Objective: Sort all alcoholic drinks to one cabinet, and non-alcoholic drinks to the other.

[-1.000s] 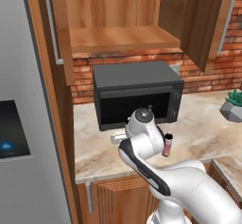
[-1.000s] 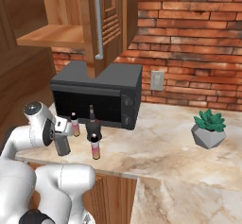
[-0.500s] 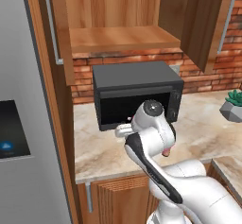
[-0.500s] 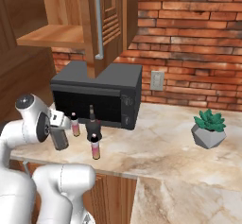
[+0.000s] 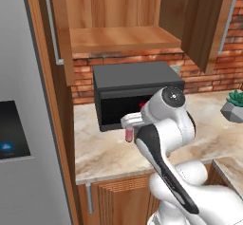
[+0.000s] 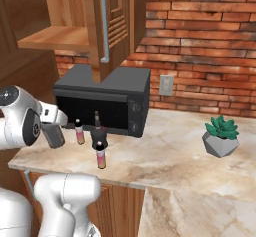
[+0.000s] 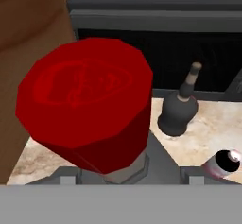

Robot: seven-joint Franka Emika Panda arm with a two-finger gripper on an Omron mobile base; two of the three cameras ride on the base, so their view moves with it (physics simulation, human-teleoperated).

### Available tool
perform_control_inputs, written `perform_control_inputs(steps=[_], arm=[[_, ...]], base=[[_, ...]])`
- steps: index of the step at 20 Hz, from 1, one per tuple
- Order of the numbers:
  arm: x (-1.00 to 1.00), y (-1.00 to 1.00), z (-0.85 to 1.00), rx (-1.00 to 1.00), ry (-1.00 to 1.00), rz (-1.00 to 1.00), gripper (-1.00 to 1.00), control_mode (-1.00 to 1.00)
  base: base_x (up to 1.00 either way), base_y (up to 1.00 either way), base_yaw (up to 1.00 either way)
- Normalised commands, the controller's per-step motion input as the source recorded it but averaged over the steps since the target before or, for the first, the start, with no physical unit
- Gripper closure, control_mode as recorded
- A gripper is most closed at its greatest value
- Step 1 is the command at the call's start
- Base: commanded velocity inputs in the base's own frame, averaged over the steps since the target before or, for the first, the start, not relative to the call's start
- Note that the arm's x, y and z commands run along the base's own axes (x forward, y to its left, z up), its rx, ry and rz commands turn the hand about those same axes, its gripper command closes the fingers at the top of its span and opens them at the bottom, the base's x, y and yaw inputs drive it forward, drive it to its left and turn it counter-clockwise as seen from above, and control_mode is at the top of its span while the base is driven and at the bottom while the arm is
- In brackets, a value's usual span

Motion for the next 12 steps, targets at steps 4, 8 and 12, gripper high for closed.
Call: perform_control_inputs(steps=[4,8,12], arm=[[-0.44,0.01,1.00,0.00,-0.01,0.08,1.00,-1.00],[-0.36,0.00,1.00,0.00,-0.06,0.10,1.00,-1.00],[-0.04,0.04,1.00,0.00,-0.07,0.09,1.00,-1.00]], base=[[0.00,0.00,0.00],[0.00,0.00,0.00],[0.00,0.00,0.00]])
